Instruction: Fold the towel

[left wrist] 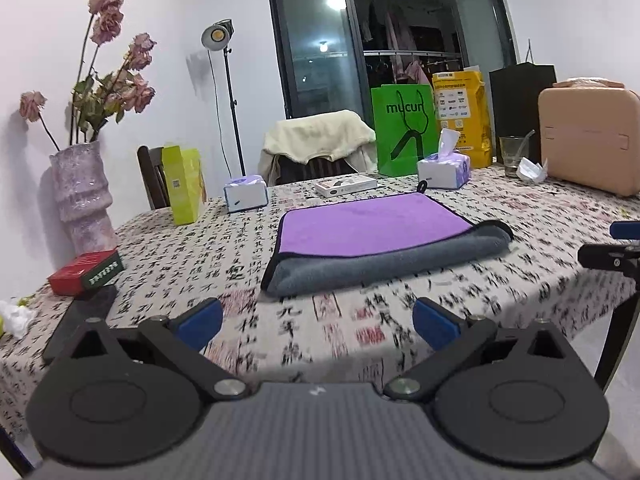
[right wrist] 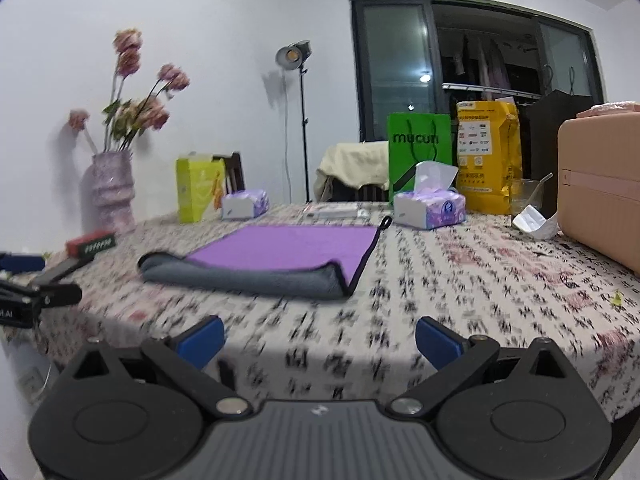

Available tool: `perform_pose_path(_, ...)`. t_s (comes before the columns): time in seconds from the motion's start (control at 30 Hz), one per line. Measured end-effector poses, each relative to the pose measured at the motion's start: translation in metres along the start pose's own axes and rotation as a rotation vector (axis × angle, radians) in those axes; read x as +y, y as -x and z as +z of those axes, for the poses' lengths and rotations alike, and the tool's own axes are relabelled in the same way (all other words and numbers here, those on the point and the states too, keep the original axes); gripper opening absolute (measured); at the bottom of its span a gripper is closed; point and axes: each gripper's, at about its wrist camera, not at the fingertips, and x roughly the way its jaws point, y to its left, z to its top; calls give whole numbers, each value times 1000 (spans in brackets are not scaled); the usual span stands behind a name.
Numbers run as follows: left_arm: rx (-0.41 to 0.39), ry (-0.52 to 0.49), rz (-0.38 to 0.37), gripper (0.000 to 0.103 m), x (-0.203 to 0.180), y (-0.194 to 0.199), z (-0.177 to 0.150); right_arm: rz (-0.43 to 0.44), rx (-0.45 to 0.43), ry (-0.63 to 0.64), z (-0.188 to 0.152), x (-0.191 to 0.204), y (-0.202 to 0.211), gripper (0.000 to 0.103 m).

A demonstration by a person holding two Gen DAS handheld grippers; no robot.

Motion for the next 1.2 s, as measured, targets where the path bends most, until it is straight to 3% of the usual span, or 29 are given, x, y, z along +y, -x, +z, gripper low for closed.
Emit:
perform_pose_path(0.17,33,17,-18,103,4,-29,15,7,-54,27,14,-7,-23,102)
perform_pose_path(0.37,65,42,-29,102,17,-63,31,71,28,-35,33,-16,-58,92)
perform_pose_path(0.5,109,83,-33,86,30,-89,37,77,48,-2,37,-16,-80,87)
perform_pose_path(0.63,142,103,-26,82,40,-114,41,91,88,-10,39,-19,-102,77)
perform_pose_path(0.73,168,101,-19,71,44,-131,43,102,115,-23,40,-24,-115,73)
perform_pose_path(0.8,184,107,-28,54,47,-141,43,114,128,-28,40,-26,-125,68)
perform_pose_path(0.9,220,116,-52,27,50,-155,42,134,154,-36,41,-28,-139,58)
perform_pose_path(1.1,275,108,-85,27,55,-170,36,161,226,-41,38,-30,-164,29)
perform_pose_path(1.13,279,109,-93,27,56,-171,36,164,232,-35,39,-30,-166,18)
perform_pose_path(1.17,279,103,-100,22,56,-170,36,171,234,-22,40,-29,-167,5)
perform_pose_path(1.2,271,98,-98,5,57,-169,37,178,235,-8,41,-27,-167,5)
